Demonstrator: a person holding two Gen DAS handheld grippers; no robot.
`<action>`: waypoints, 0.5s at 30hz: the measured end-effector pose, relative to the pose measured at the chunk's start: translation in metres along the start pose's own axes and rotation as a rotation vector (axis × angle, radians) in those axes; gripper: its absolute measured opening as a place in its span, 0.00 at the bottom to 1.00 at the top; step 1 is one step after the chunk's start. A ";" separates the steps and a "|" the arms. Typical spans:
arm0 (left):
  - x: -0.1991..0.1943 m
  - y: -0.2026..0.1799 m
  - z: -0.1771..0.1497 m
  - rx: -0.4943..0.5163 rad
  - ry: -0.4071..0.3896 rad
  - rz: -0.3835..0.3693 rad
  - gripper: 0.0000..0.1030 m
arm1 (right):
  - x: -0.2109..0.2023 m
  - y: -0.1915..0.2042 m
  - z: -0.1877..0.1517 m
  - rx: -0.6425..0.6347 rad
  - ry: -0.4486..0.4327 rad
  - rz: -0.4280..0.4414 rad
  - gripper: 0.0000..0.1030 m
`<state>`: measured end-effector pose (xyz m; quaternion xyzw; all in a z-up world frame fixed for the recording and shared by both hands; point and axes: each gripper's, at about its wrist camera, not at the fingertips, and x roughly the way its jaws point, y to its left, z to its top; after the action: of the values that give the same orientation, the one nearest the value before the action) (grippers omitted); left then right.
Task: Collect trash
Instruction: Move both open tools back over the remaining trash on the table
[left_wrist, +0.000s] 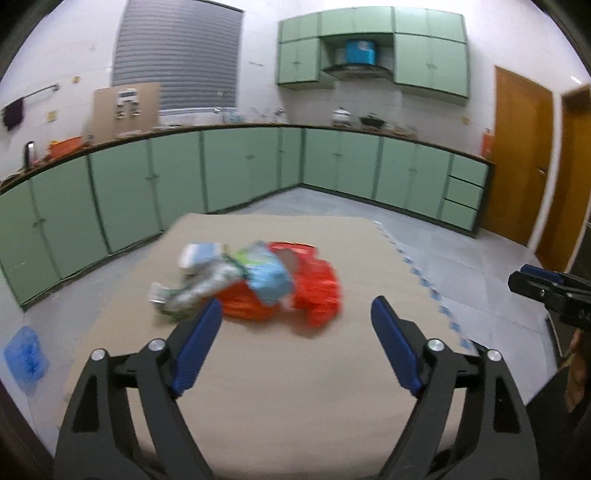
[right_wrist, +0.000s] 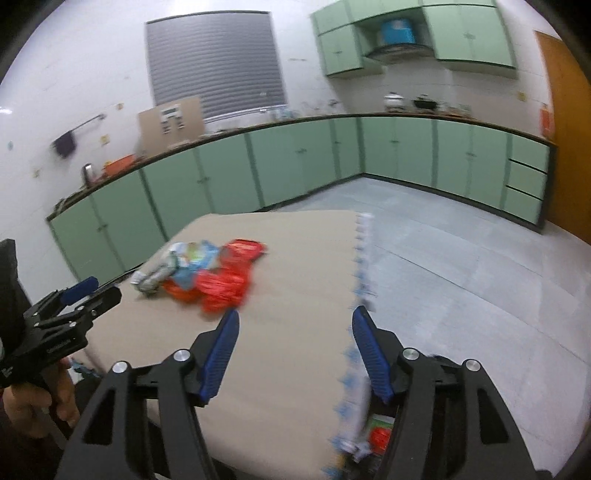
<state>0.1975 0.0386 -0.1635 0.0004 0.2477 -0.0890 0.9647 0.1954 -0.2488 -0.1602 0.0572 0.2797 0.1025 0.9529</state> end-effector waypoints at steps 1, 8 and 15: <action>-0.002 0.010 0.002 -0.007 -0.010 0.016 0.81 | 0.006 0.010 0.002 -0.016 0.002 0.013 0.63; -0.001 0.056 0.006 -0.010 -0.035 0.056 0.84 | 0.051 0.062 0.008 -0.080 0.025 0.081 0.64; 0.027 0.095 0.002 -0.010 -0.025 0.037 0.85 | 0.091 0.086 0.002 -0.097 0.061 0.099 0.66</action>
<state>0.2384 0.1277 -0.1786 -0.0011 0.2359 -0.0701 0.9692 0.2576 -0.1442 -0.1917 0.0217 0.3004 0.1647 0.9392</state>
